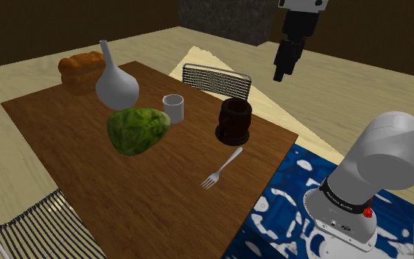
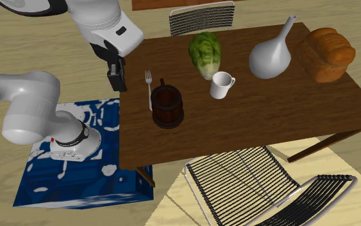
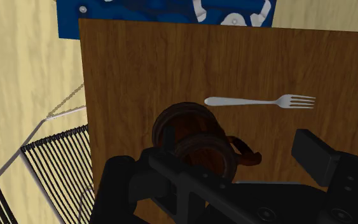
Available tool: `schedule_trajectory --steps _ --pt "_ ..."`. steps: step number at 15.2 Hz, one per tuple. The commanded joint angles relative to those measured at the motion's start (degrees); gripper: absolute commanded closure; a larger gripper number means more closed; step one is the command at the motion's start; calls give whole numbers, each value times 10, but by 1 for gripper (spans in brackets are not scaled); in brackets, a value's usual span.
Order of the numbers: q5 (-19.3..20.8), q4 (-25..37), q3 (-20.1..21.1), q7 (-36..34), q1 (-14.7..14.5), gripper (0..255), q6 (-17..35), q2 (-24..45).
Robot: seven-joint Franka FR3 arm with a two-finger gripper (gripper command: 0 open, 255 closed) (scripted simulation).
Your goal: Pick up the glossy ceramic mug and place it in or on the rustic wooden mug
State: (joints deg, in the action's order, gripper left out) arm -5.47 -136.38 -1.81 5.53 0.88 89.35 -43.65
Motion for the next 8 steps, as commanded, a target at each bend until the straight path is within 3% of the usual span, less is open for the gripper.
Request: schedule_trajectory --steps 1,8 --pt "0 0 0 0 0 0 0 0" --pt "-8 23 17 -1 -11 0 122 131"
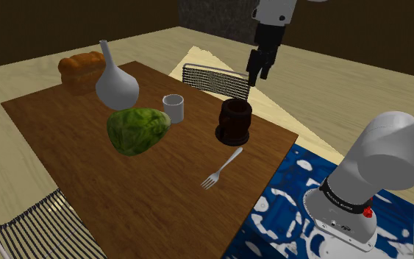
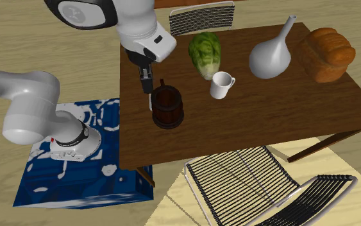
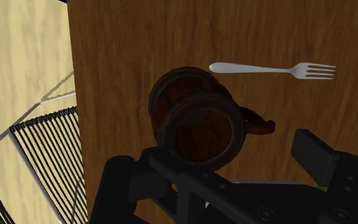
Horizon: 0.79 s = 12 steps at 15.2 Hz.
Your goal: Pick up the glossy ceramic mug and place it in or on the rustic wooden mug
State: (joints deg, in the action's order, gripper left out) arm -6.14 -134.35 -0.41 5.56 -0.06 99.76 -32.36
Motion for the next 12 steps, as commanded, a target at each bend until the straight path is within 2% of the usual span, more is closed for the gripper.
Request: schedule_trajectory --steps 1,12 --pt "-2 9 6 -1 -3 0 33 38" --pt "2 132 27 -9 -16 0 163 267"
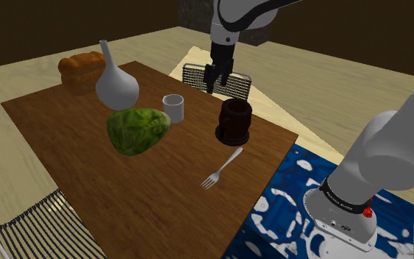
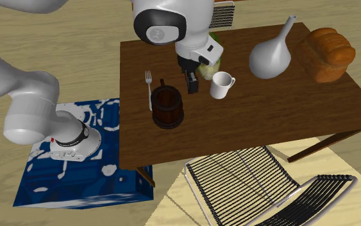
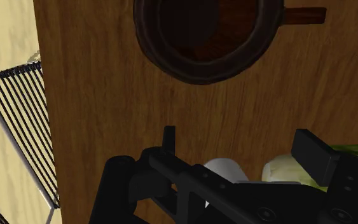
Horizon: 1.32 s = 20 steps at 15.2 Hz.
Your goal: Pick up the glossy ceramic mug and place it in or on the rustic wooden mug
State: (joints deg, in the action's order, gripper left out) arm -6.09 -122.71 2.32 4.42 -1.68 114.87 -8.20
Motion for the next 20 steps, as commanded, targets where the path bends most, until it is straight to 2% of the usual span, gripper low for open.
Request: schedule_trajectory --steps 1,7,13,20 --pt "3 31 2 1 -1 0 20 47" --pt "16 141 8 -9 -8 0 51 176" --pt "33 284 10 -19 -20 0 54 310" --pt "34 276 10 -20 -22 0 91 338"
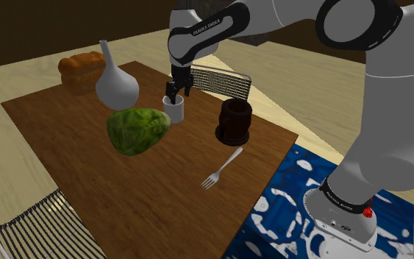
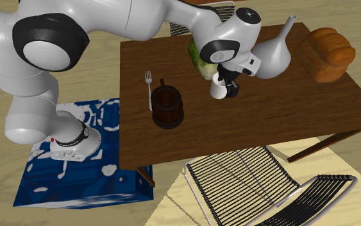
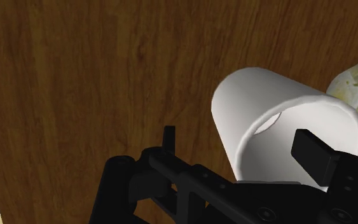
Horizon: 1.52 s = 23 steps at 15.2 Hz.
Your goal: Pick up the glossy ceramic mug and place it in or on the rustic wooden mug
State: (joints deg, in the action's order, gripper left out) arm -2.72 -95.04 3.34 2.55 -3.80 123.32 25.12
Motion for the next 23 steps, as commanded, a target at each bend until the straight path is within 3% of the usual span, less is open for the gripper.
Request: schedule_trajectory --steps 1,9,10,19,23 --pt "0 -5 0 -1 -1 0 15 10" --pt "0 -5 0 -1 -1 0 15 10" --pt "0 -5 0 -1 -1 255 15 10" --pt "0 -5 0 -1 -1 255 15 10" --pt "1 8 0 -2 -1 255 -10 -2"
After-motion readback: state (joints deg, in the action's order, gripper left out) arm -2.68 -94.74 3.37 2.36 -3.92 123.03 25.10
